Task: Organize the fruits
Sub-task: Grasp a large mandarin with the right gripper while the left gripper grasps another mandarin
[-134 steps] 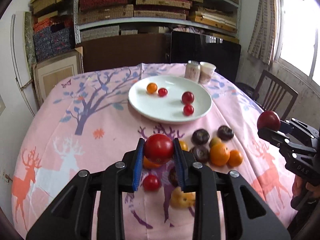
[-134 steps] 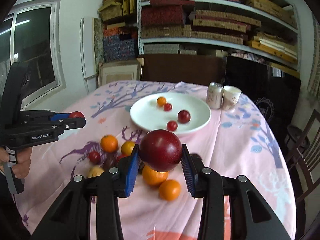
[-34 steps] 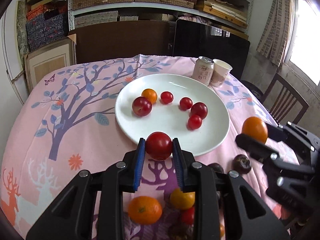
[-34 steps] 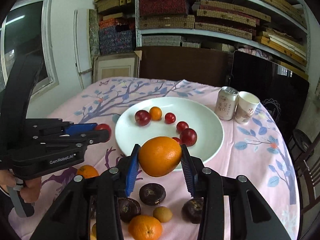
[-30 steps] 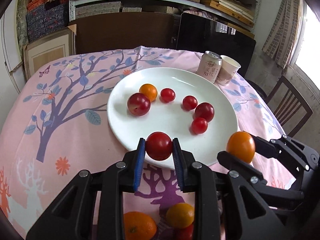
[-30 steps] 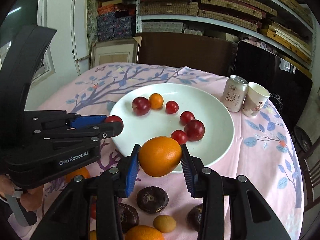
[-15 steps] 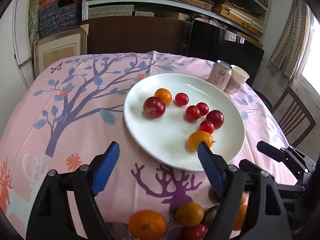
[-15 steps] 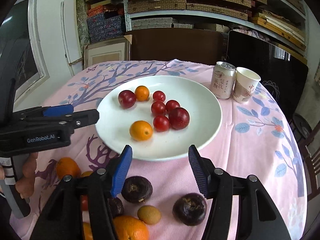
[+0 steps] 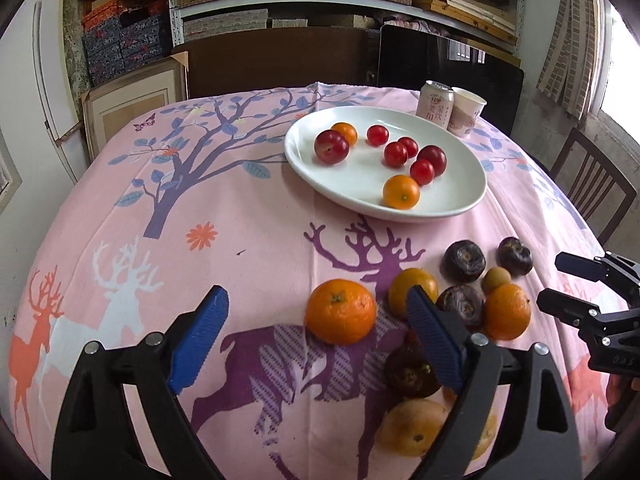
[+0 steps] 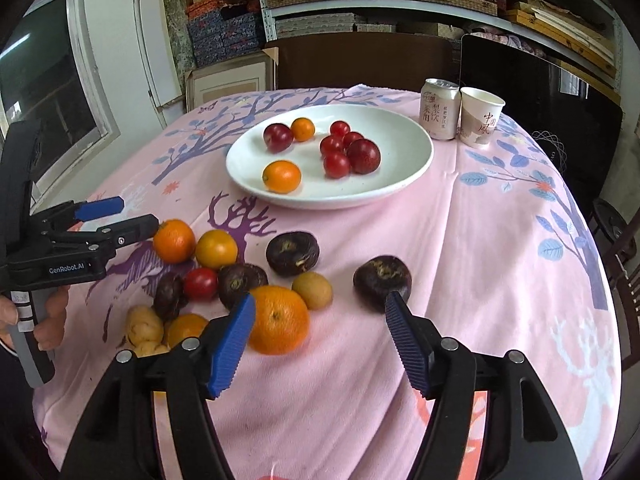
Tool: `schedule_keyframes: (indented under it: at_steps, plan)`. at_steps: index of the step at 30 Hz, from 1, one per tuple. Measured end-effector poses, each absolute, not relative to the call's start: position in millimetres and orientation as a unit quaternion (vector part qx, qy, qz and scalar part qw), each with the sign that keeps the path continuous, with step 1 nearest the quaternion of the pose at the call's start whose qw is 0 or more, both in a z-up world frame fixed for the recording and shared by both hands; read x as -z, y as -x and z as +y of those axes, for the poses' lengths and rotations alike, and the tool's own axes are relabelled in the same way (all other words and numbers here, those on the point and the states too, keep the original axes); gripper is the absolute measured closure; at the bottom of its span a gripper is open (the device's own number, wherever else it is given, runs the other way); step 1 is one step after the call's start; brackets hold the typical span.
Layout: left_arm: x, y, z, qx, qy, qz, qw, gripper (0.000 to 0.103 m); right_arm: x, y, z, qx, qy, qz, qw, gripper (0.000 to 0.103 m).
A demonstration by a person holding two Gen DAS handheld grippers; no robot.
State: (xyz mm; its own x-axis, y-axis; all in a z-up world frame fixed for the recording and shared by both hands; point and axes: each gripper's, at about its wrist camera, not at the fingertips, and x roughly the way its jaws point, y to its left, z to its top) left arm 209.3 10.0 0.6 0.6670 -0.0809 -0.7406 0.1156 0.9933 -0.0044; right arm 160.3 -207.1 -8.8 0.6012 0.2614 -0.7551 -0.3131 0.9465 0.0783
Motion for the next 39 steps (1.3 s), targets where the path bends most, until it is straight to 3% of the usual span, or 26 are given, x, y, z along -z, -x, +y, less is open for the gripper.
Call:
schedule_keyframes:
  at_steps: [11, 13, 26, 28, 31, 32, 39]
  plan:
    - [11.8, -195.2, 21.2, 0.053, -0.024, 0.410, 0.910, 0.010, 38.6, -160.6, -178.9, -0.160, 0.050, 0.459, 0.873, 0.035]
    - [15.2, -196.5, 24.3, 0.053, -0.021, 0.415, 0.908, 0.010, 42.3, -163.7, -174.5, -0.166, 0.050, 0.462, 0.870, 0.055]
    - [34.4, -219.1, 15.8, 0.047, -0.024, 0.453, 0.890, 0.010, 43.0, -159.8, -188.7, -0.197, -0.005, 0.447, 0.873, 0.056]
    - [37.5, -226.8, 14.8, 0.047, -0.013, 0.461, 0.886, 0.016, 42.8, -158.9, -187.7, -0.199, 0.000, 0.445, 0.873, 0.056]
    - [40.3, -234.4, 13.4, 0.082, 0.021, 0.475, 0.876, 0.045, 41.1, -158.0, -188.6, -0.203, 0.000, 0.440, 0.875, 0.056]
    - [40.5, -234.3, 9.8, 0.098, 0.024, 0.478, 0.872, 0.061, 39.9, -157.6, -189.5, -0.202, -0.001, 0.438, 0.876, 0.056]
    - [27.4, -224.3, 6.8, 0.074, 0.005, 0.466, 0.882, 0.062, 17.1, -151.5, -203.5, -0.187, -0.021, 0.384, 0.904, 0.056]
